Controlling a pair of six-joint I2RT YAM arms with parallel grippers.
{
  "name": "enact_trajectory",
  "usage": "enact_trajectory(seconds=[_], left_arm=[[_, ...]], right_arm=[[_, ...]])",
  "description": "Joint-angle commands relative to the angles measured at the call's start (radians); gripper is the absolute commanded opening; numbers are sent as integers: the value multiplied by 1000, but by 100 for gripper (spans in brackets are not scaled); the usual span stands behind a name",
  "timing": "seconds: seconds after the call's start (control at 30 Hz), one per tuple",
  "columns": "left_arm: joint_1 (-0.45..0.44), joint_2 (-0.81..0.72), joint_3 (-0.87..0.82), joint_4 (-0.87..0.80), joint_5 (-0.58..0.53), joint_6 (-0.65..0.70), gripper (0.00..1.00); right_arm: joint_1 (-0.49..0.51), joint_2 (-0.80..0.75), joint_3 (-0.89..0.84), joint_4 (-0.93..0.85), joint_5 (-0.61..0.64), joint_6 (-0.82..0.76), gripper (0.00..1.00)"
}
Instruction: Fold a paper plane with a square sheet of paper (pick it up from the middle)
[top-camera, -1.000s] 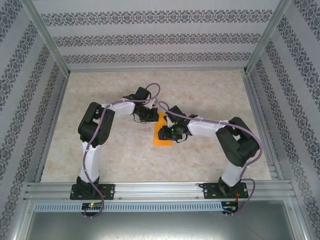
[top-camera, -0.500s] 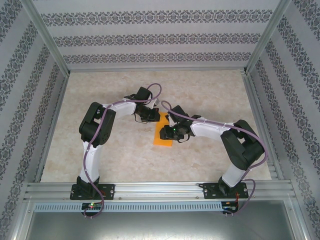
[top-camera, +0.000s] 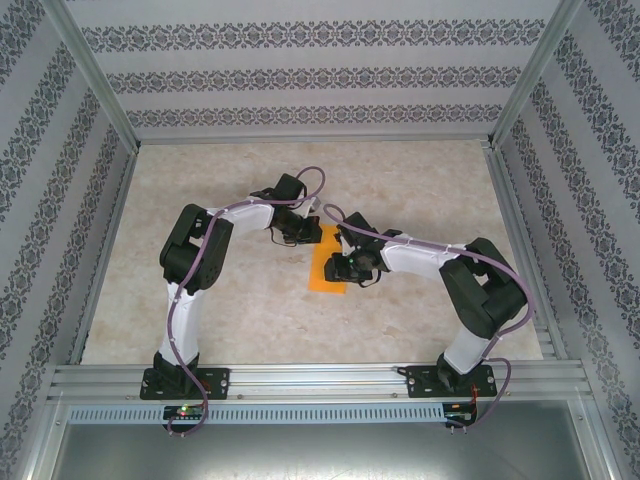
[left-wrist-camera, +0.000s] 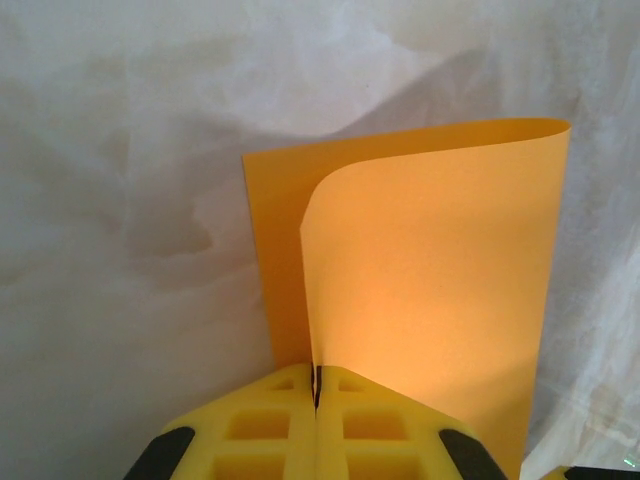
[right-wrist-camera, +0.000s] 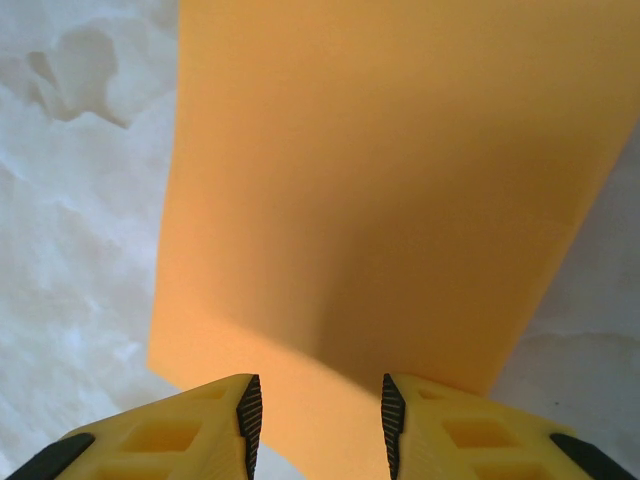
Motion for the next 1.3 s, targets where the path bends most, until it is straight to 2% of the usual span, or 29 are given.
enact_trajectory(seconds=[0.0, 0.8, 1.13, 1.27], left_arm=[[-14, 47, 11, -51, -13, 27, 3], [-16, 89, 28, -80, -67, 52, 4], [-16, 93, 55, -104, -76, 64, 12], [-16, 72, 64, -111, -72, 62, 19]], right_arm=[[-4, 24, 5, -34, 33, -29, 39], [9, 70, 17, -111, 86, -71, 39], [36, 117, 36, -180, 160, -85, 38], [46, 134, 43, -186, 180, -83, 36]])
